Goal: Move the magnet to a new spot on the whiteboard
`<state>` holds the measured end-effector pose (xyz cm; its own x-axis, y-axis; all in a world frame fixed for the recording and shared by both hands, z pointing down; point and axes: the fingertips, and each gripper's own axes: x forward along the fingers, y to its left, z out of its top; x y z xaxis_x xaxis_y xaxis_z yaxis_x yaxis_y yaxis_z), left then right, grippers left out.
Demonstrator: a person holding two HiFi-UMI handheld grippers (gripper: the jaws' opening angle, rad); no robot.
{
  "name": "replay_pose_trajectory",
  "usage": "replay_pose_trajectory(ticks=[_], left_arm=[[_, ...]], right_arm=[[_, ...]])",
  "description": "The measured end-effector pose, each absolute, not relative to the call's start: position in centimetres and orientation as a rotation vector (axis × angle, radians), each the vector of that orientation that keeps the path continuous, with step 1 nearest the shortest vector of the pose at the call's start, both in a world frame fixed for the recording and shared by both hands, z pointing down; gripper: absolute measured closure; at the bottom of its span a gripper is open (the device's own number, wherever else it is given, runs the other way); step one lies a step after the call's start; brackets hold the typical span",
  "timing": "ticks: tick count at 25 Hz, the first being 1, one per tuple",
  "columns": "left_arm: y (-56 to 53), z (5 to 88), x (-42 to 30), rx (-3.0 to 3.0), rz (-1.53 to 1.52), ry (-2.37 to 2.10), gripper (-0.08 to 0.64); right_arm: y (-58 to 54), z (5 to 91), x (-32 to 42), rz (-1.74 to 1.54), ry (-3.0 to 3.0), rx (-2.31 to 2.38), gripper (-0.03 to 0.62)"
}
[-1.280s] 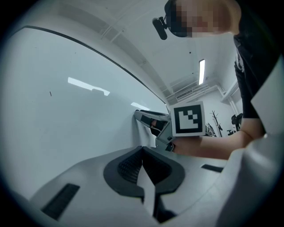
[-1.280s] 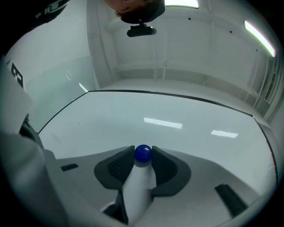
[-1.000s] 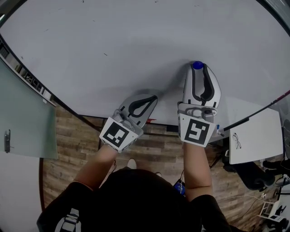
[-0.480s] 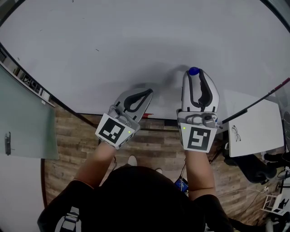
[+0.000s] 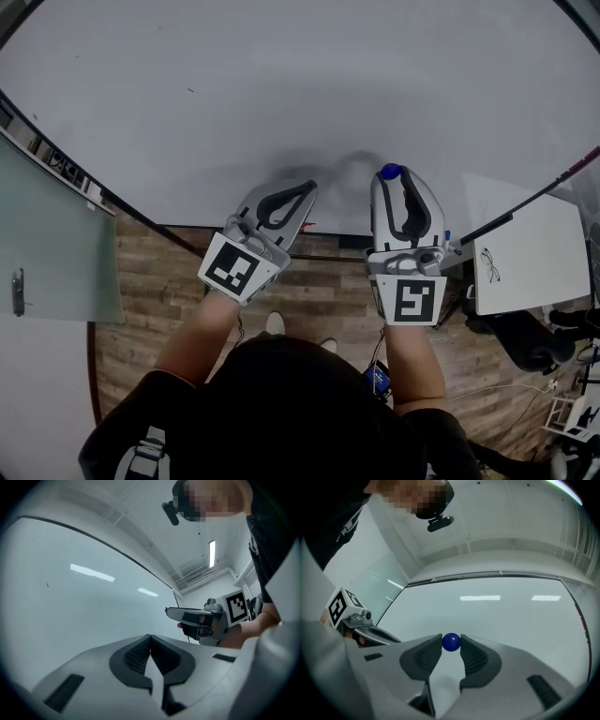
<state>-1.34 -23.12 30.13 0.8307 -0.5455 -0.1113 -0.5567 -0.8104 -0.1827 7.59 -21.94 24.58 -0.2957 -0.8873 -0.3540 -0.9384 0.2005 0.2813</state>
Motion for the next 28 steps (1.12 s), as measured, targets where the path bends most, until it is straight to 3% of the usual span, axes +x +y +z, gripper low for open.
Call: replay_pose_trajectory(ticks=[28], left_arm=[[-17.6,36.8,-1.2,-2.912,-0.002,0.823,0.555]], right_arm=[[-15.8,36.5,6.3,0.343,2.638,-1.721,0.474]])
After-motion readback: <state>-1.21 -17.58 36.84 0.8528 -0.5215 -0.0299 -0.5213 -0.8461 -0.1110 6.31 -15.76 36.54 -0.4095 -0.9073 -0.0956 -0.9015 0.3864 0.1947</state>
